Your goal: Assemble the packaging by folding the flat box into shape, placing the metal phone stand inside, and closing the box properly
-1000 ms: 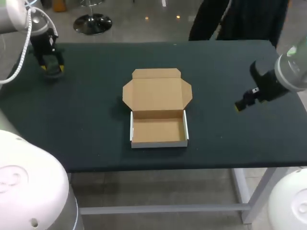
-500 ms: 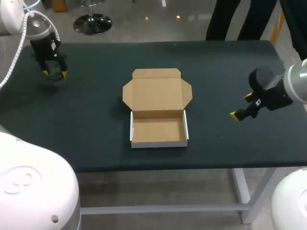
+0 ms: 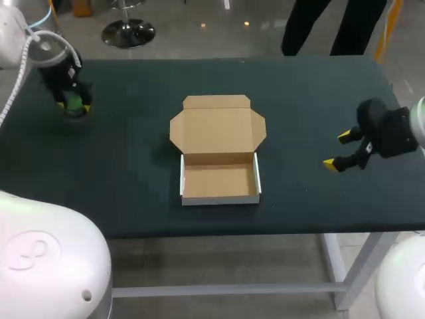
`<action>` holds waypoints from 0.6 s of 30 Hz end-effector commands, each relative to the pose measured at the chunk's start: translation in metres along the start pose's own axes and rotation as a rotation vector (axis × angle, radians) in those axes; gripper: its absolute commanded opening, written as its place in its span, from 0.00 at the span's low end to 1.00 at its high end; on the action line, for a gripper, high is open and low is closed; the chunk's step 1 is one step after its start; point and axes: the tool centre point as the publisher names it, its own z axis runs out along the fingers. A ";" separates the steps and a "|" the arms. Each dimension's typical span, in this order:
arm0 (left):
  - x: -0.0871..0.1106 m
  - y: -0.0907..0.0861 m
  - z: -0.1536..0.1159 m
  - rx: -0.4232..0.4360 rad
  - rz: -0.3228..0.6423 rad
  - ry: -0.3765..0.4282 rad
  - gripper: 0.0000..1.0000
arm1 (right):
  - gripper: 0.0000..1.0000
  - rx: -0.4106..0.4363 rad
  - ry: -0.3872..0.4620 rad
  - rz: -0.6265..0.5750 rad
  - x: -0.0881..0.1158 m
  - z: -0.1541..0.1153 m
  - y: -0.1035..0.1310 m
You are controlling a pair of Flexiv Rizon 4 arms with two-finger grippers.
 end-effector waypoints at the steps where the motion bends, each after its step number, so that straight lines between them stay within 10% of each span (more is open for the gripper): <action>1: 0.008 0.008 -0.004 0.072 0.012 -0.004 0.00 | 1.00 -0.001 0.067 -0.001 -0.002 -0.004 0.001; 18: 0.123 0.064 -0.046 0.081 0.285 -0.045 0.00 | 1.00 0.146 0.220 -0.117 0.015 0.054 0.017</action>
